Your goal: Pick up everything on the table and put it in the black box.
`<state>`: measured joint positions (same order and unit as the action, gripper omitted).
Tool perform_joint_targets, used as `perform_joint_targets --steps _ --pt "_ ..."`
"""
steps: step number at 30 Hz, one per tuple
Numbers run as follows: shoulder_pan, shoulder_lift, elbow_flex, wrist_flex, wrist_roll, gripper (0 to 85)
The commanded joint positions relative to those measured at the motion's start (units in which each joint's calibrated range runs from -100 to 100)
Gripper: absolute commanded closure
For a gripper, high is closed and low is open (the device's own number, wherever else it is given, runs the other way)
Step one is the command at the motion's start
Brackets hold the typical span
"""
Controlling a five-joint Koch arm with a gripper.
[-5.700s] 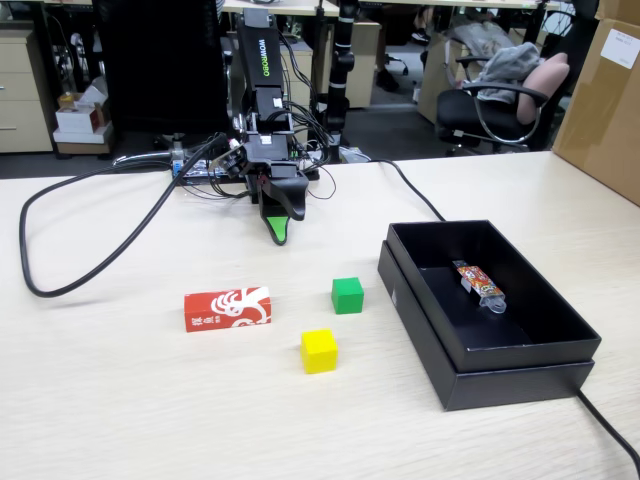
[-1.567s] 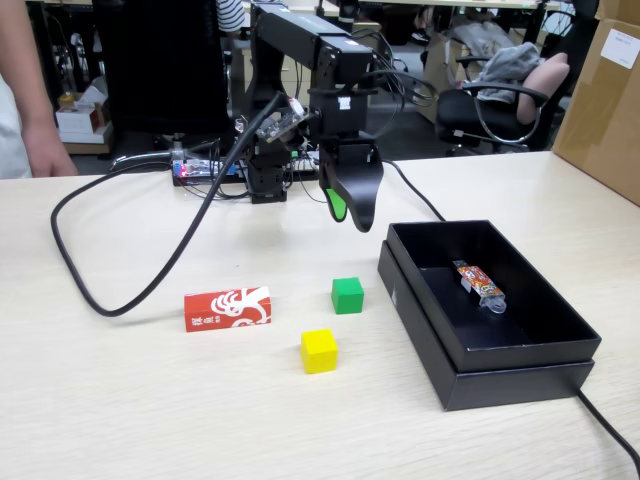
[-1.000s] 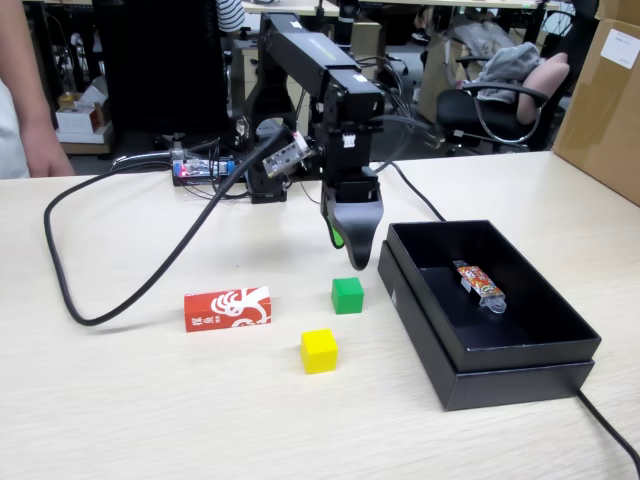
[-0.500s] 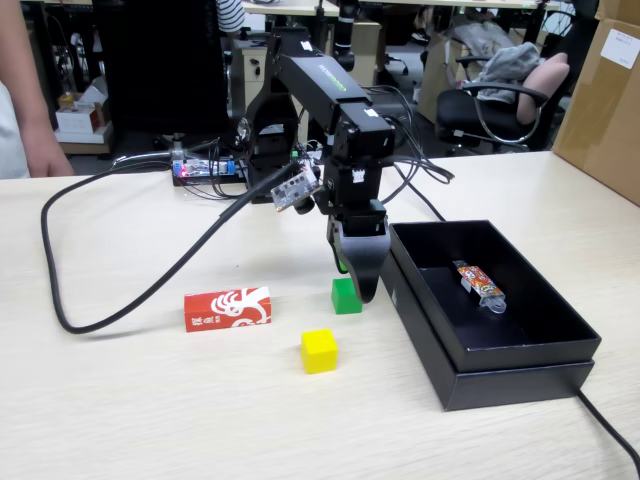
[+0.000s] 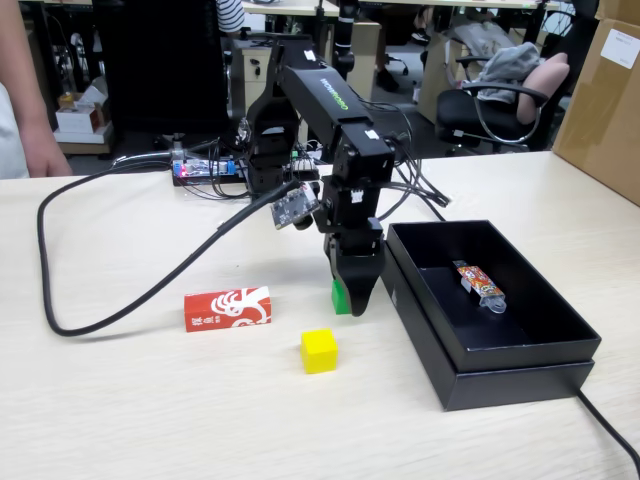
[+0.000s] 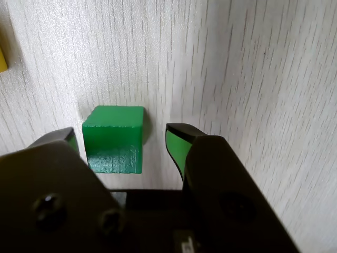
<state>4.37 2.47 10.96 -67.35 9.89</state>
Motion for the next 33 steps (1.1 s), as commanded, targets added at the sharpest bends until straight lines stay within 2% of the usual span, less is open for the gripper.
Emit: perform_joint_targets --steps 1,9,12,13,20,30,31,32,33 --pt "-0.3 -1.0 4.3 -0.3 0.1 52.8" --pt "-0.7 0.9 4.6 -0.3 0.0 53.1" --pt "-0.8 0.8 4.7 -0.3 -0.2 71.8" --pt "-0.9 0.8 5.0 -0.3 -0.2 74.1" --pt "-1.1 -2.3 5.6 -0.3 -0.2 74.1" --pt "-1.1 -45.6 -1.2 -7.1 -2.5 74.5" --pt "-1.1 -49.5 -1.1 -8.1 -2.7 77.1" --pt "-0.7 -56.2 -1.3 -8.8 -2.8 83.4" --pt "-0.3 -59.4 -1.5 -9.2 -2.7 83.4"
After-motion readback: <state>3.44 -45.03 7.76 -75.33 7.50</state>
